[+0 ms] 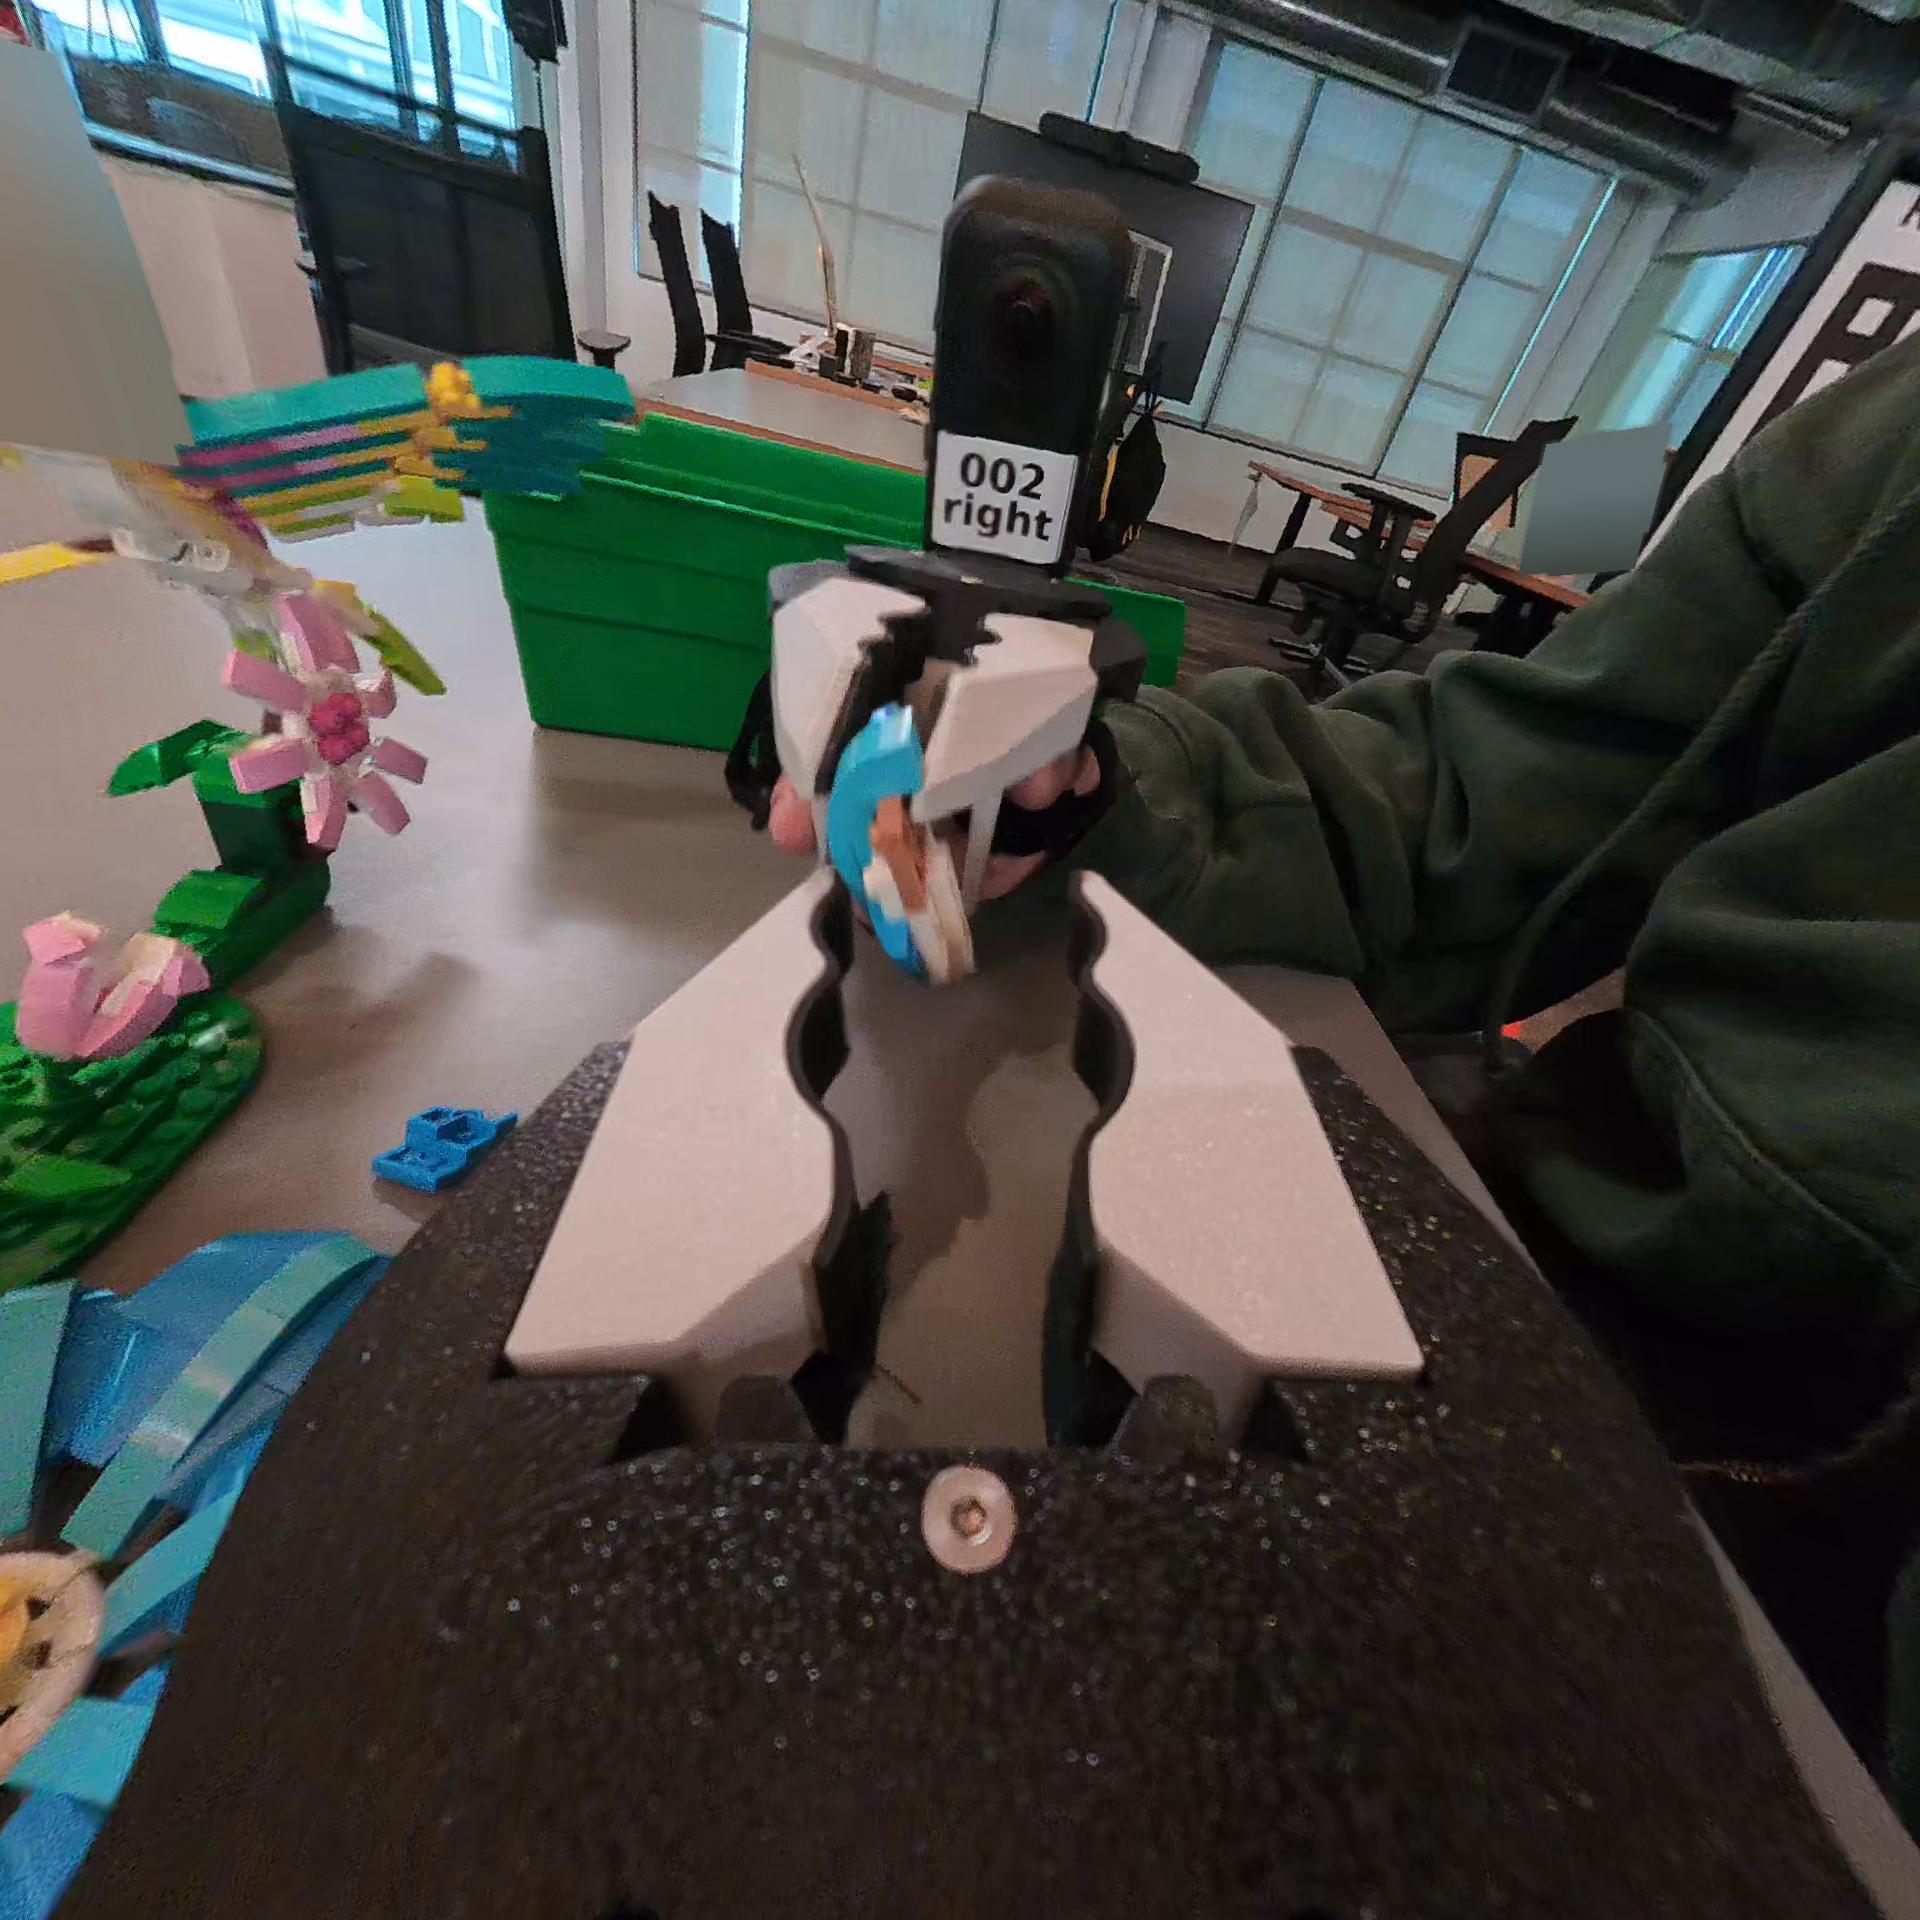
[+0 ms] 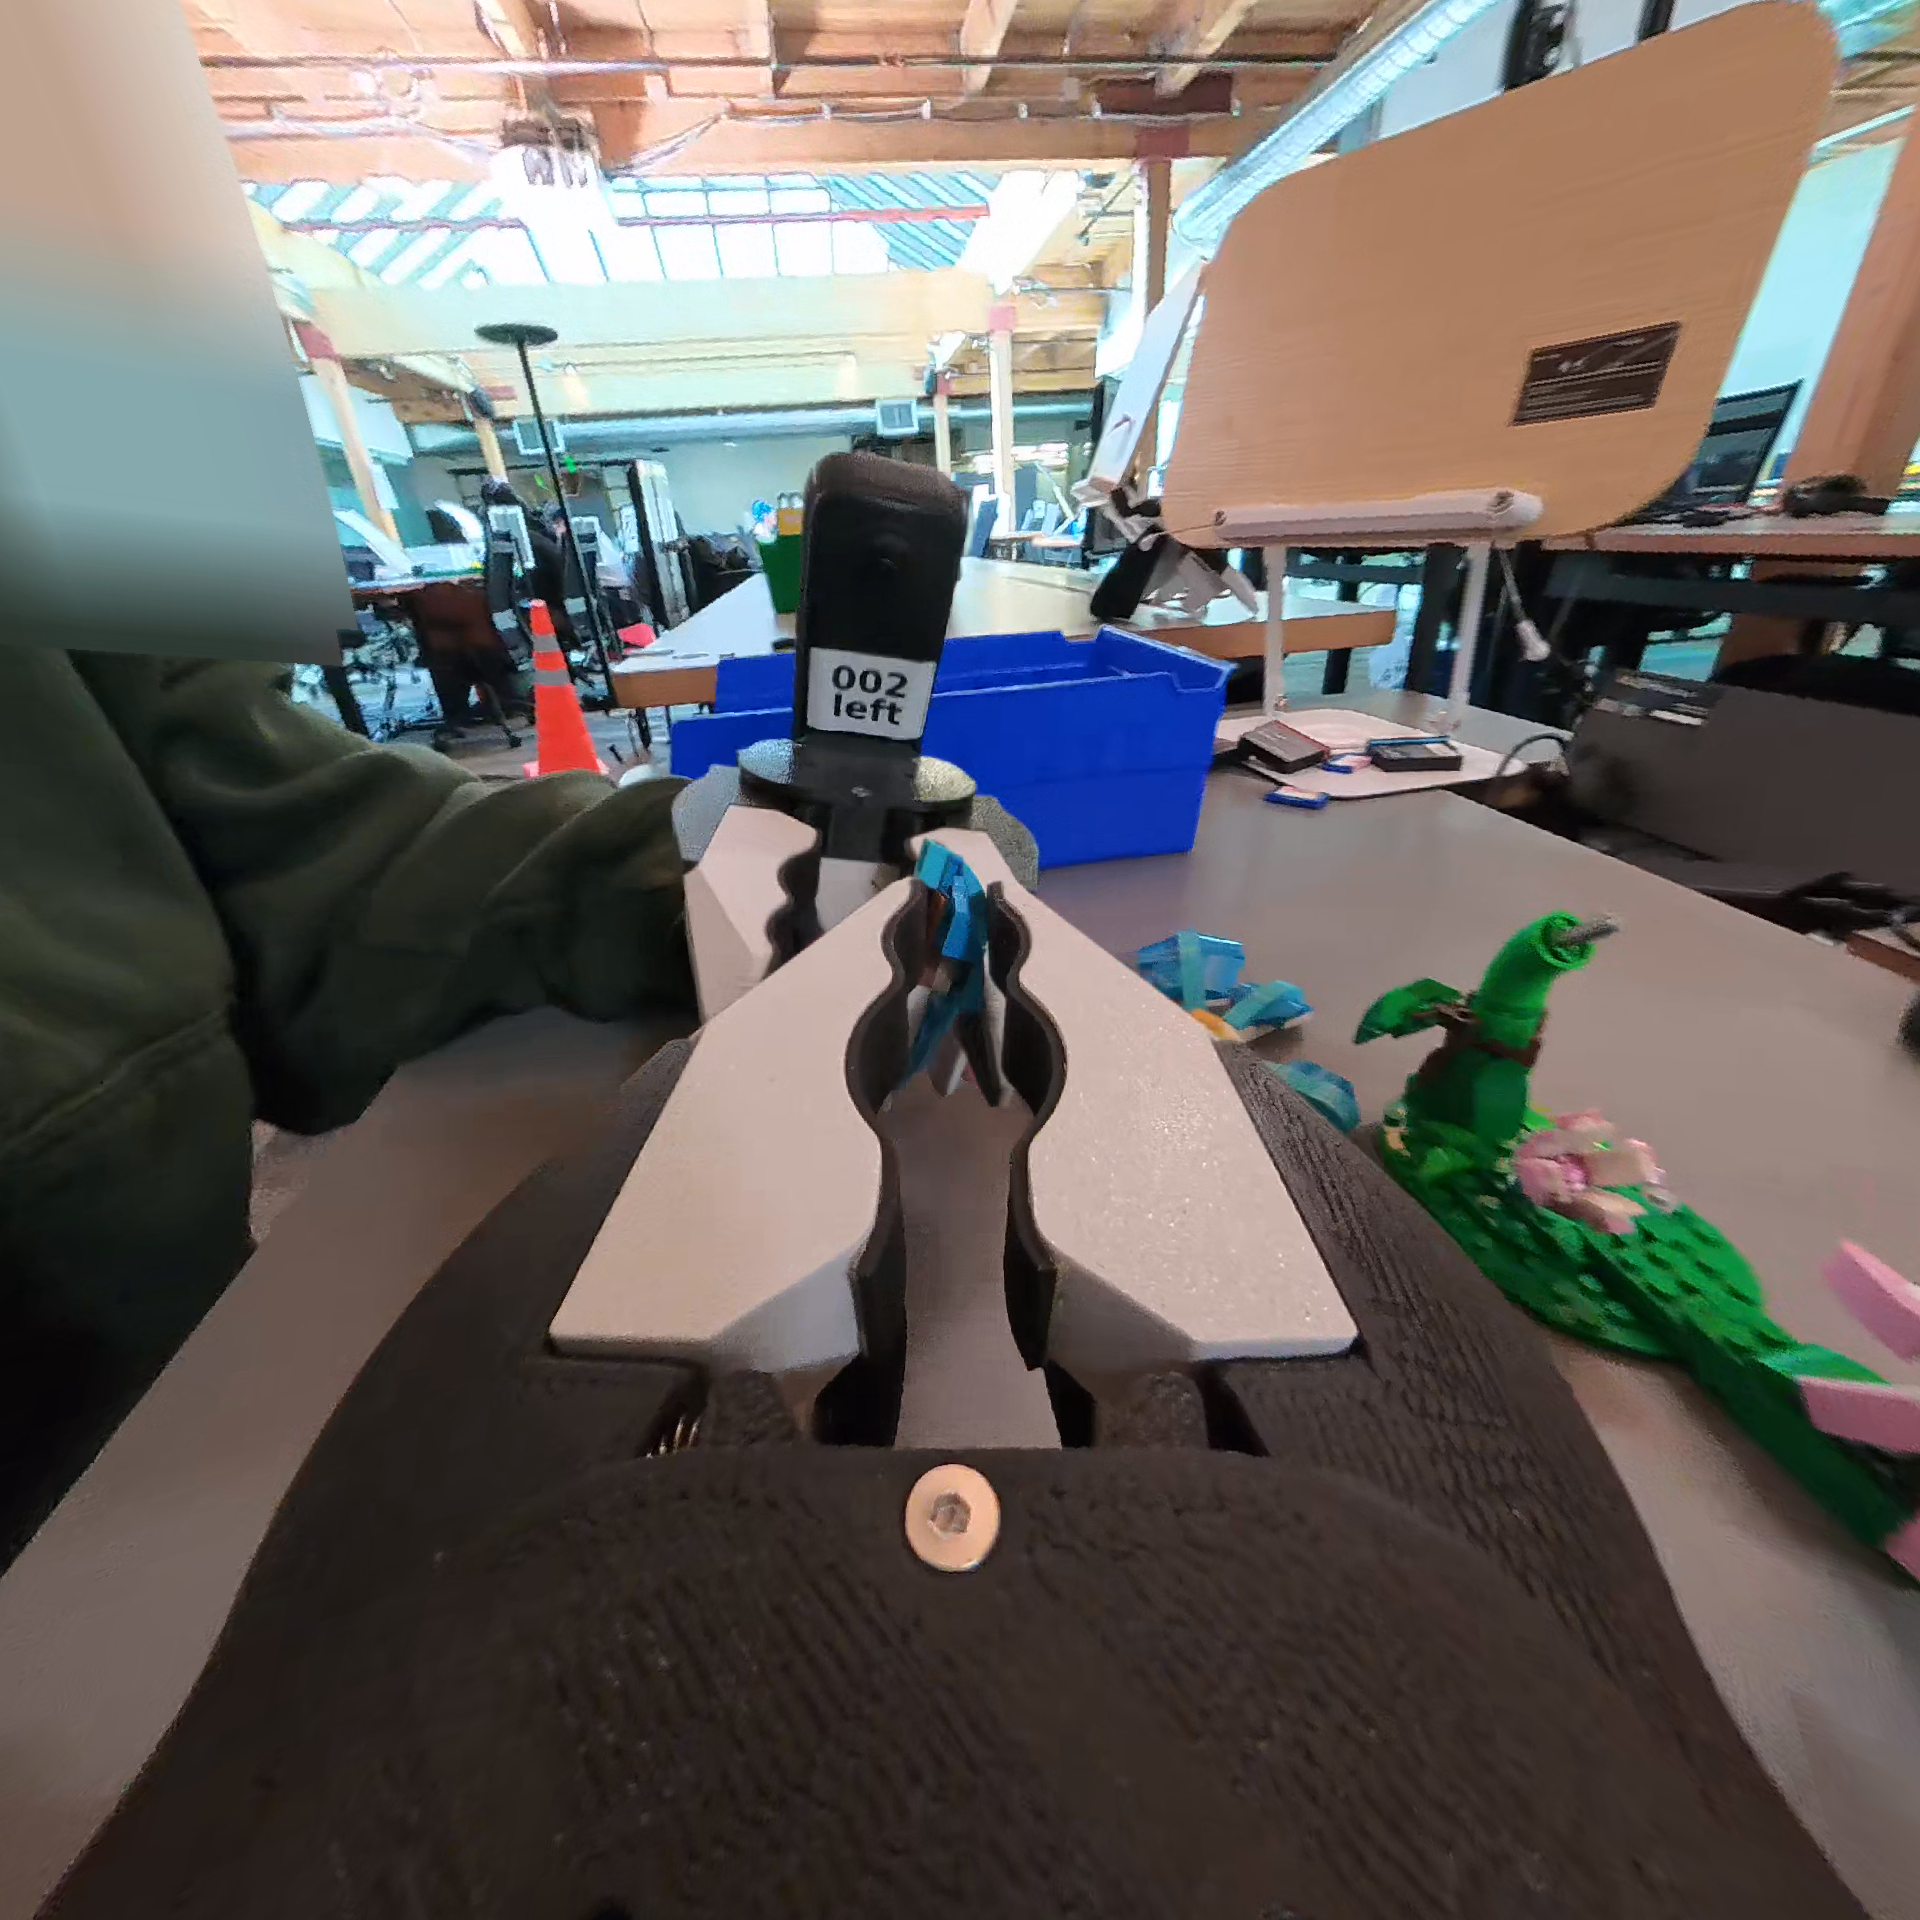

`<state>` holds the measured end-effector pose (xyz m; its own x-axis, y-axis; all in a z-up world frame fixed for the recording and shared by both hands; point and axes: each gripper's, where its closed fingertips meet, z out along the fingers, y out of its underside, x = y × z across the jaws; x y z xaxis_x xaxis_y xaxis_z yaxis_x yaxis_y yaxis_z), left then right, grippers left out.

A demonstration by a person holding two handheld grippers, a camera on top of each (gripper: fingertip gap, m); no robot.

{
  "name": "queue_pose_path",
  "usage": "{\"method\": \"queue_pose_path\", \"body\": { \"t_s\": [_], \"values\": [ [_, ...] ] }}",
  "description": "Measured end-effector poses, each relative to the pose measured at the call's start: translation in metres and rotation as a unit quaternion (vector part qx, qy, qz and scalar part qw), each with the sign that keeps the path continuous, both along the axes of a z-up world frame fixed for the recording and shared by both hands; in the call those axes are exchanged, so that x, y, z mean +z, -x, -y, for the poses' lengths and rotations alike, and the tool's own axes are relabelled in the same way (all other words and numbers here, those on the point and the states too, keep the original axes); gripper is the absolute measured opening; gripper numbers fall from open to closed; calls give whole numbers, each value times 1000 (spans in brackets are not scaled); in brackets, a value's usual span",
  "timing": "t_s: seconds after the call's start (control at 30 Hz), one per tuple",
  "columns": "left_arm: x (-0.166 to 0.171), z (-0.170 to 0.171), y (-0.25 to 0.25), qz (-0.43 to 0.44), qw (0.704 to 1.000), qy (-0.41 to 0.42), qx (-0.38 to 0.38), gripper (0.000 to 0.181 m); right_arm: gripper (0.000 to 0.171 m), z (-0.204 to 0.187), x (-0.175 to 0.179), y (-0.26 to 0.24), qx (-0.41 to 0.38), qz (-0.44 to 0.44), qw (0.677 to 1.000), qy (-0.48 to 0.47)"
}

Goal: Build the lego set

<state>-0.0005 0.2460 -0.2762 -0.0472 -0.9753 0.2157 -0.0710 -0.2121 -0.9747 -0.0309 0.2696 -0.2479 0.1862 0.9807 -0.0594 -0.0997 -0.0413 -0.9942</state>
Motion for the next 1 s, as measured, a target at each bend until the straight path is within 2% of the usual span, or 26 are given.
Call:
{"method": "queue_pose_path", "body": {
  "t_s": [0.1,0.27,0.4,0.47,0.6,0.7,0.87,1.0],
  "values": [
    [4,-5,2,12,999,-22,26,16,9,10,-3,10,14,17,1000,-17],
    [6,0,7,11,1000,-9,-11,13,24,9,1,0,21,10,1000,-12],
    [-2,7,5,-16,999,-19,-31,14,7,23,-5,-2,79,30,996,0],
    [0,9,7,-14,999,-30,-37,13,5,26,-3,0,92,24,995,18],
    [1,16,8,-28,990,-136,-35,13,5,38,1,0,168,-12,981,96],
    [-3,15,12,-55,975,-212,-27,13,0,45,2,2,198,-19,973,112],
    [-11,9,16,-88,966,-241,-17,13,0,42,-6,4,167,12,983,70],
    [-19,5,17,-111,964,-240,-13,13,9,33,-18,4,99,77,992,-28]
  ]
}}
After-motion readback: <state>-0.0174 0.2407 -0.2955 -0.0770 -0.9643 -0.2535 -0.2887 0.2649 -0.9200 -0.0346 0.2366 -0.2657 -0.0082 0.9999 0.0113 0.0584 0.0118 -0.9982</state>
